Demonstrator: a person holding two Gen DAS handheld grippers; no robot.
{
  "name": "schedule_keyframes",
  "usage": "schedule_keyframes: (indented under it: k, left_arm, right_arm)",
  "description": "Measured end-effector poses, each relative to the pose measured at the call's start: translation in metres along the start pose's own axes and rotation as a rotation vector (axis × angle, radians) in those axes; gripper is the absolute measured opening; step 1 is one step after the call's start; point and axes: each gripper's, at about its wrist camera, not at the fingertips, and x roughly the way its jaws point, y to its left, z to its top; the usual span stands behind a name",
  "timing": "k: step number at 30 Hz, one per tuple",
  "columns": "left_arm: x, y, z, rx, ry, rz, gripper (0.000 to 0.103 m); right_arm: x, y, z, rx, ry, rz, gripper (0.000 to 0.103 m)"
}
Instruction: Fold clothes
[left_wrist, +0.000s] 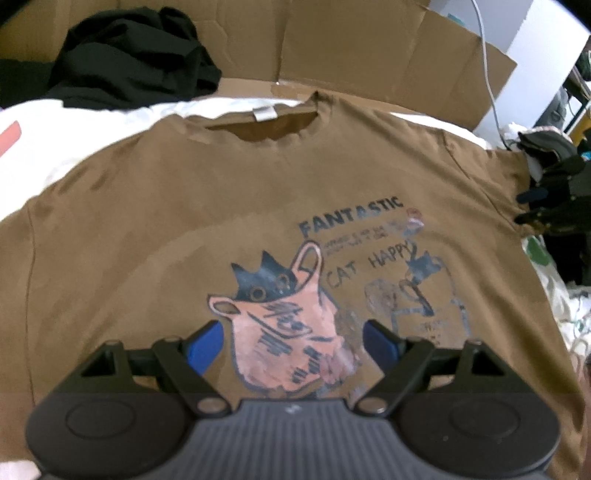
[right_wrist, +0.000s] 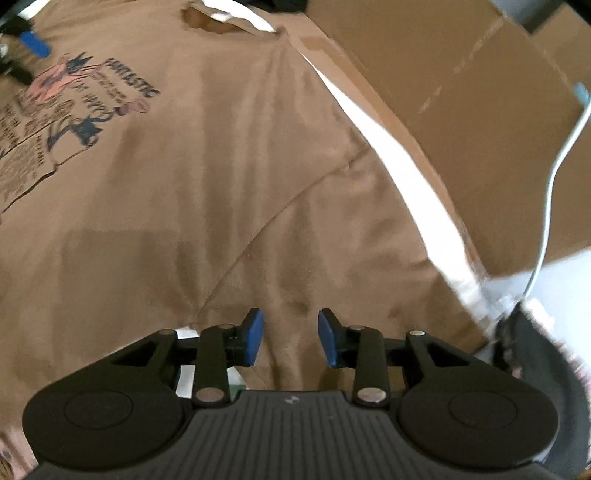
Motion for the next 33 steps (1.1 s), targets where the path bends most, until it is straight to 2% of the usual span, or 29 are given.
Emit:
schedule_keyframes:
  k: [5, 7, 9, 13, 19, 22, 23, 25, 29, 33]
  left_arm:
    - [-0.011, -0.003, -0.008, -0.019, 0.028, -0.037, 0.084]
    - [-0.024, -0.005, -0.010, -0.035, 0.042, -0.057, 0.084]
    - [-0.036, -0.009, -0.009, -0.039, 0.042, -0.070, 0.084]
    - [-0.072, -0.026, -0.003, -0.013, 0.037, -0.073, 0.084]
    - [-0.144, -0.070, 0.024, 0.104, -0.035, -0.050, 0.085]
    - [-0.169, -0.078, 0.026, 0.094, -0.079, -0.068, 0.085]
    - [-0.184, -0.081, 0.025, 0.075, -0.093, -0.071, 0.085]
    - [-0.205, -0.087, 0.024, 0.064, -0.096, -0.065, 0.086]
    - [-0.235, -0.103, 0.021, 0.113, -0.074, 0.043, 0.086]
    - [-0.272, -0.110, 0.014, 0.046, -0.085, 0.126, 0.086]
  right_arm:
    - [0.012, -0.008, -0.017, 0.088, 0.136, -0.045, 0.037]
    - [0.002, -0.003, -0.019, 0.076, 0.189, -0.074, 0.037]
    - [-0.018, 0.005, -0.017, 0.052, 0.193, -0.084, 0.037]
    - [-0.085, 0.025, -0.003, 0.058, 0.137, -0.024, 0.040]
    - [-0.193, 0.053, 0.021, 0.114, 0.011, 0.006, 0.054]
    - [-0.229, 0.062, 0.034, 0.111, -0.052, -0.004, 0.070]
    - [-0.238, 0.067, 0.036, 0.107, -0.080, -0.006, 0.076]
    - [-0.252, 0.076, 0.042, 0.106, -0.133, -0.002, 0.079]
    - [-0.252, 0.094, 0.053, 0.137, -0.194, 0.079, 0.079]
    - [-0.244, 0.115, 0.067, 0.031, -0.209, 0.160, 0.079]
